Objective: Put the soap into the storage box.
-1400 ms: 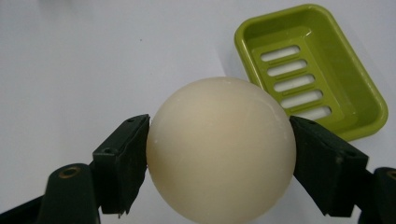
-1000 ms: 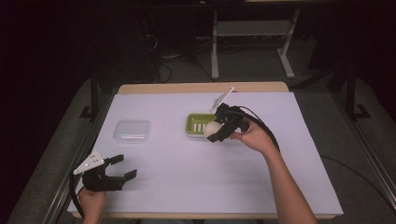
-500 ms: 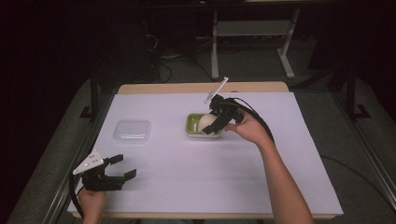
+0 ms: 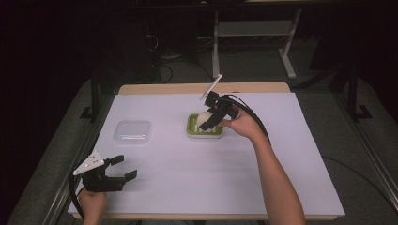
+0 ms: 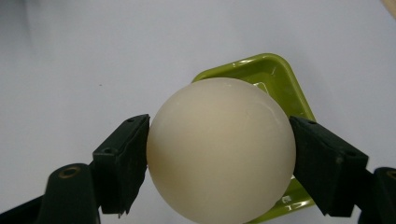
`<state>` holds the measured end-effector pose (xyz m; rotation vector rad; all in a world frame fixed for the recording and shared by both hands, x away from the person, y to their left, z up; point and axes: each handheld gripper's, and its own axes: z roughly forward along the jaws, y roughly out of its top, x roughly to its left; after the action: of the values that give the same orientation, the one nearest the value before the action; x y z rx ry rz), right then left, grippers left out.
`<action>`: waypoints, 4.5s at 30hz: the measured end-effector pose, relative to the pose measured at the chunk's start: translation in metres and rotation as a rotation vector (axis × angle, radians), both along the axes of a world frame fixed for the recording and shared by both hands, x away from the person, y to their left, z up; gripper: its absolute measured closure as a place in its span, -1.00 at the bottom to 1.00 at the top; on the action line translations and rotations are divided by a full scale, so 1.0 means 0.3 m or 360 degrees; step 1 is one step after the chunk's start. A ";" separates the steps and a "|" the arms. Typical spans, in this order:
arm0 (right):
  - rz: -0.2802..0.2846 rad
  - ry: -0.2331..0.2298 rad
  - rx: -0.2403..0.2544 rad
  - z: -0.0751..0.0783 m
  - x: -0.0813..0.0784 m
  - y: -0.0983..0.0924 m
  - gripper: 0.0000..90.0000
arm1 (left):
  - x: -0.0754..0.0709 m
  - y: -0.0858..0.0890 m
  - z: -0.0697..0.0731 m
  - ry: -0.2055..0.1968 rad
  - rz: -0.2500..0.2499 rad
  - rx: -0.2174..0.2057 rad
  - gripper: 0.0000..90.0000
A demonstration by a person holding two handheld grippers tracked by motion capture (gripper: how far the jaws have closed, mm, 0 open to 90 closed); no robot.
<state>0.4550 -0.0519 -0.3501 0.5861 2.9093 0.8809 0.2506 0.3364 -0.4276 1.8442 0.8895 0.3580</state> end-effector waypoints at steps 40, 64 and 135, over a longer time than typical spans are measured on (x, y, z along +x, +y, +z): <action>-0.0182 0.0056 -0.0119 -0.128 0.100 0.034 -0.50 | 0.002 -0.005 -0.002 0.0014 0.0000 -0.0011 -0.71; -0.0198 -0.0005 -0.0026 -0.104 0.098 0.039 -0.18 | 0.002 -0.010 -0.002 0.0016 -0.0008 -0.0006 -0.71; -0.0154 0.0024 0.0106 -0.048 -0.098 -0.146 -0.32 | 0.003 -0.016 -0.005 0.0024 -0.0029 -0.0003 -0.71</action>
<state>0.4255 -0.0957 -0.3645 0.7348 2.8460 0.9685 0.2514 0.3314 -0.4290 1.8545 0.8821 0.3323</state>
